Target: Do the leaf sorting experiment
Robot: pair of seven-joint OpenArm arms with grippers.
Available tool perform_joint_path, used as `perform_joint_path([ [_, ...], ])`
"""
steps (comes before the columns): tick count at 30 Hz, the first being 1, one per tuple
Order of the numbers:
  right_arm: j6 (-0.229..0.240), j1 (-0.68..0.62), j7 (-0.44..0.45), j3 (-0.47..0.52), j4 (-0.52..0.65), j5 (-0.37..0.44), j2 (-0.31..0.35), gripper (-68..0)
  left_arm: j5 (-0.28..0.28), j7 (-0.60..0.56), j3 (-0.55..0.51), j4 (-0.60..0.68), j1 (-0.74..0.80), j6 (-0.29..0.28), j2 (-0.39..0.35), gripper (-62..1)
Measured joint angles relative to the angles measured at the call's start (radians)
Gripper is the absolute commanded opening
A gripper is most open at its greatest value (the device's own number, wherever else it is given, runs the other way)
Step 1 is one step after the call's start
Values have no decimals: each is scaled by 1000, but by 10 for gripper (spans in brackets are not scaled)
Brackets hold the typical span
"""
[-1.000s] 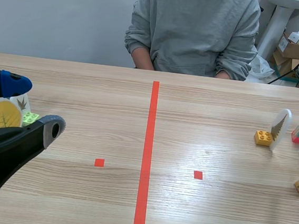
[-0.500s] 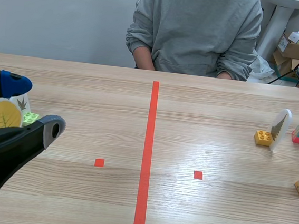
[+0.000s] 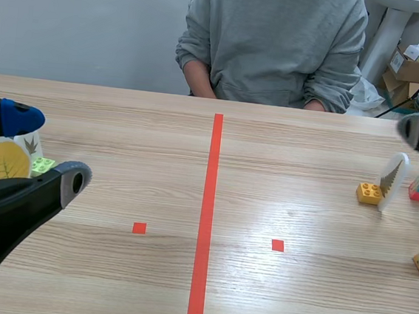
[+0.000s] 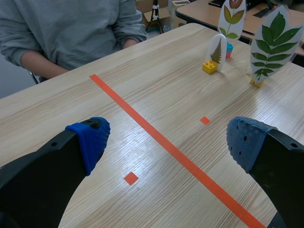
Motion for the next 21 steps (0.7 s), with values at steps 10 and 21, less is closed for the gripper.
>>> perform_joint_path([
  [10,0,-53,-50,-175,65,14,0,-52,0,0,0,0,0,0,0,-80],
  [21,0,-53,-22,-323,80,-147,0,-52,0,0,0,0,0,0,0,-80],
])
